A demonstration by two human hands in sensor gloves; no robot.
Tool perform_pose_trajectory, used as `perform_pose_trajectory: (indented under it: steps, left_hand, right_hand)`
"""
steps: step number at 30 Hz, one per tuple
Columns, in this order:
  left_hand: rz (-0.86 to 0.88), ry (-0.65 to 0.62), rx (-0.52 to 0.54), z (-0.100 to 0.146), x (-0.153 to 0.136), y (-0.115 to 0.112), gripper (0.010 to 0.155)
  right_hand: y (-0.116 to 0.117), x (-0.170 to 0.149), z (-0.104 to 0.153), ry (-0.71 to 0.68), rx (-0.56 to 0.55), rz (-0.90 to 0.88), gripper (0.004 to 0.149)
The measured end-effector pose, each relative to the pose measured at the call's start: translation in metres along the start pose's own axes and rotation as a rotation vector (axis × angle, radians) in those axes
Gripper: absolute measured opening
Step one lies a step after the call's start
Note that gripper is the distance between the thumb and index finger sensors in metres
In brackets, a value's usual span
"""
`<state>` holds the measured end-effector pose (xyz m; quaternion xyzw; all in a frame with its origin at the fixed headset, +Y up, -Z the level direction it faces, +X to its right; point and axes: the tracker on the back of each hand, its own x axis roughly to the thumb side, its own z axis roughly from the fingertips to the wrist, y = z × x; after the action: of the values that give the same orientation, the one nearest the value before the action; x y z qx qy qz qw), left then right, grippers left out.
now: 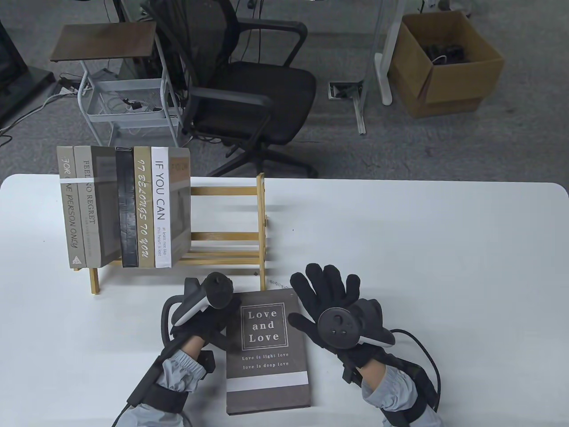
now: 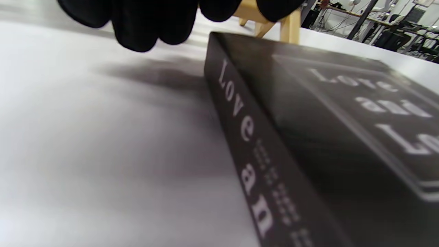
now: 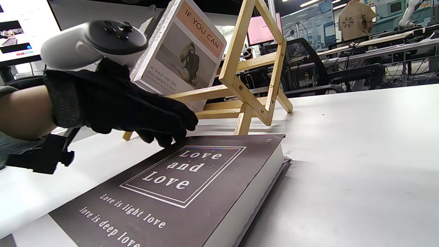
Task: Push a thick book into a tightly packed book rack slot
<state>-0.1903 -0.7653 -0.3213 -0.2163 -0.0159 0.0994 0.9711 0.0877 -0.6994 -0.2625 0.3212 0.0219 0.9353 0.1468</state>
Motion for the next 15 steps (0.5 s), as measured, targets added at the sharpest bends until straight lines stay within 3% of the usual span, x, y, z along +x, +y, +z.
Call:
perform_pose_trajectory:
  steps: [15]
  left_hand:
    - [0.079, 0.026, -0.089, -0.019, -0.010, -0.005, 0.047]
  right_hand:
    - [0.001, 0.001, 0.000, -0.002, 0.001, 0.001, 0.077]
